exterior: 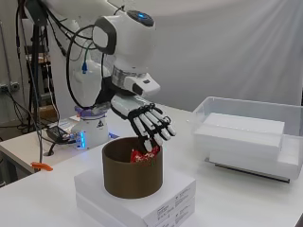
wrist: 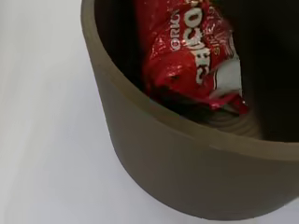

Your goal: Teleoperate dual arm-hand system to remove items from a box

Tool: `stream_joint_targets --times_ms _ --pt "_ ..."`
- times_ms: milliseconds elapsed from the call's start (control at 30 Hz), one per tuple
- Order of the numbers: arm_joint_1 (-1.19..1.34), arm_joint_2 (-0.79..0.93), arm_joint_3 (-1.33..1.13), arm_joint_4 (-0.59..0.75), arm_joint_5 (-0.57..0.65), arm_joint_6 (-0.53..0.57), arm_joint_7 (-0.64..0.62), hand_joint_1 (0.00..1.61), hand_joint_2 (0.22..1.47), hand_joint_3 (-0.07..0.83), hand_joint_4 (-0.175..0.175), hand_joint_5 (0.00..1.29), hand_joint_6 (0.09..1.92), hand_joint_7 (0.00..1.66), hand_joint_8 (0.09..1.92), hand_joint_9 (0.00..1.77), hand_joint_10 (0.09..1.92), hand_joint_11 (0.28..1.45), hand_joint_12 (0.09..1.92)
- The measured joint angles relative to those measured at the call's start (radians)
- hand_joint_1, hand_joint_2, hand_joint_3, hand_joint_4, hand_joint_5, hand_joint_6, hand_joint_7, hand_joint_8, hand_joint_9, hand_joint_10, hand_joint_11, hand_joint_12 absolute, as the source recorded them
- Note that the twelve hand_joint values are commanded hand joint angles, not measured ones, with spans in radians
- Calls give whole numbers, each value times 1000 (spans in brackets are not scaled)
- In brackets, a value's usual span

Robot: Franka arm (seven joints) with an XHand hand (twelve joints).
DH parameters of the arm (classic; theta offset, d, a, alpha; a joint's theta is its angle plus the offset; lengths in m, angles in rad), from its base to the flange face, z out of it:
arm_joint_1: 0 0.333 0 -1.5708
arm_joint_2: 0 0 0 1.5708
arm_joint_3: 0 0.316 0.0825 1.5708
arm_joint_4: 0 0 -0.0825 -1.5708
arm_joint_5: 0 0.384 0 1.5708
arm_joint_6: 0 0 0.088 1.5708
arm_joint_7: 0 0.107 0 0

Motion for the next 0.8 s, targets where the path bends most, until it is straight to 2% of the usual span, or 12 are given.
stream_joint_targets --times_ms 100,167,233,333,533,600,733,800 --pt "46 -5 -9 6 -67 -40 174 3 679 0 -32 2 87 3 87 146 87 477 87" --pt "70 -8 -14 9 -100 -62 213 0 676 0 -32 0 87 0 87 143 87 475 87" --pt "76 -9 -17 11 -111 -70 211 4 825 9 -3 104 87 83 87 221 87 455 87" --pt "32 -32 20 9 -103 -43 211 26 904 5 15 169 87 170 87 275 87 440 87" --pt "-96 -84 323 52 -85 -25 210 54 893 -4 42 224 87 255 87 339 87 470 87" --pt "-119 -90 423 86 -66 -39 208 68 898 0 48 267 87 331 87 399 87 500 87" --pt "-134 -62 562 206 -4 -159 222 109 908 1 43 278 87 385 87 430 87 495 87" --pt "-137 -54 578 221 28 -184 223 105 904 -2 41 275 87 401 87 443 87 497 87"
